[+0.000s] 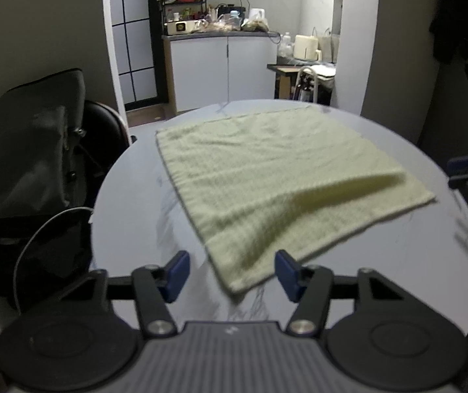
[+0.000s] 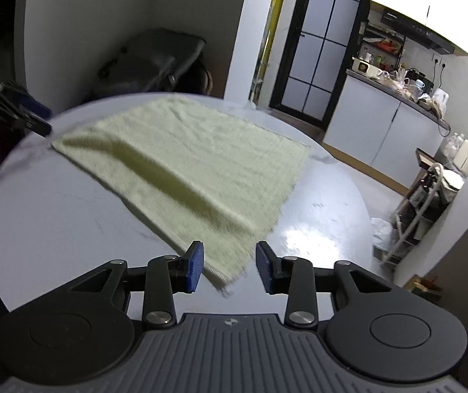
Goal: Fold towel
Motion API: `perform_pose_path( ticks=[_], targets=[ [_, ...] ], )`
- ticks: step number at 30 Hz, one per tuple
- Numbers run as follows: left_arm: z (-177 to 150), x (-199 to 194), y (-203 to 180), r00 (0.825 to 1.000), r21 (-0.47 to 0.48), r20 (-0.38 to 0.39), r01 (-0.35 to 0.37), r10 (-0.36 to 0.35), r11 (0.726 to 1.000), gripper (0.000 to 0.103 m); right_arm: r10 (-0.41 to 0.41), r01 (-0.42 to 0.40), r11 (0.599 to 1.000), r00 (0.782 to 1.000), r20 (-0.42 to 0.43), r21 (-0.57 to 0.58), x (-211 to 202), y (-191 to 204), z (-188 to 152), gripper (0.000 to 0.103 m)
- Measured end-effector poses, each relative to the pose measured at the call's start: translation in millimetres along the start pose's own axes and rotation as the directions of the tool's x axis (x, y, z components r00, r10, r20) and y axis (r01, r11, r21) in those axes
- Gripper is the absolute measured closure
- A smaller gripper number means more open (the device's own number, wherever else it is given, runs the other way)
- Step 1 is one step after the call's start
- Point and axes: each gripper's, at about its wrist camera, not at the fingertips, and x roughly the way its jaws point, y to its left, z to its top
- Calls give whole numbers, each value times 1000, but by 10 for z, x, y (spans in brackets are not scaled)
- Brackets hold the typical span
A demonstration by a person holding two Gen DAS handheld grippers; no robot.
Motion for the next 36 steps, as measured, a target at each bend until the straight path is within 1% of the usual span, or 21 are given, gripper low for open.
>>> perform_pose_path(
  ticks=[2, 3, 5, 7, 13, 17, 21, 23, 28, 36],
  targets=[
    [6, 84, -27, 1000, 12, -30, 2, -1, 1000, 78, 5, -5, 1000, 1000, 3, -6, 49, 17, 0, 88],
    [0, 94, -33, 999, 16, -34, 4, -4, 1000, 79, 7, -7, 1000, 1000, 4, -9, 72, 25, 0, 89],
    [-25, 147, -45, 998, 25, -55, 40, -38, 999, 79, 20, -20, 1000, 1000, 0, -9, 106, 29, -2, 90],
    [-39, 188, -54, 996, 25, -72, 53, -51, 998, 79, 31, -31, 1000, 999, -10, -6, 163, 27, -4, 90],
    [-13, 262, -52, 996, 19, -79, 54, -52, 998, 79, 51, -51, 998, 999, -15, 22, 288, 0, 19, 90],
    [-1, 322, -50, 994, 29, -102, 52, -49, 998, 79, 57, -56, 998, 997, -44, 25, 397, -18, 14, 90],
    [-1, 332, -35, 993, 27, -103, 59, -56, 998, 79, 68, -66, 997, 995, -71, 40, 454, -55, -39, 90],
    [-7, 331, -48, 993, 30, -103, 56, -52, 998, 79, 81, -76, 995, 994, -71, 63, 453, -88, -53, 90],
    [-23, 298, -106, 992, 39, -113, 66, -61, 997, 79, 90, -85, 993, 993, -71, 80, 443, -137, -91, 90],
    [-50, 244, -198, 989, 55, -128, 82, -75, 995, 79, 80, -72, 994, 993, -92, 80, 359, -182, -141, 90]
  ],
)
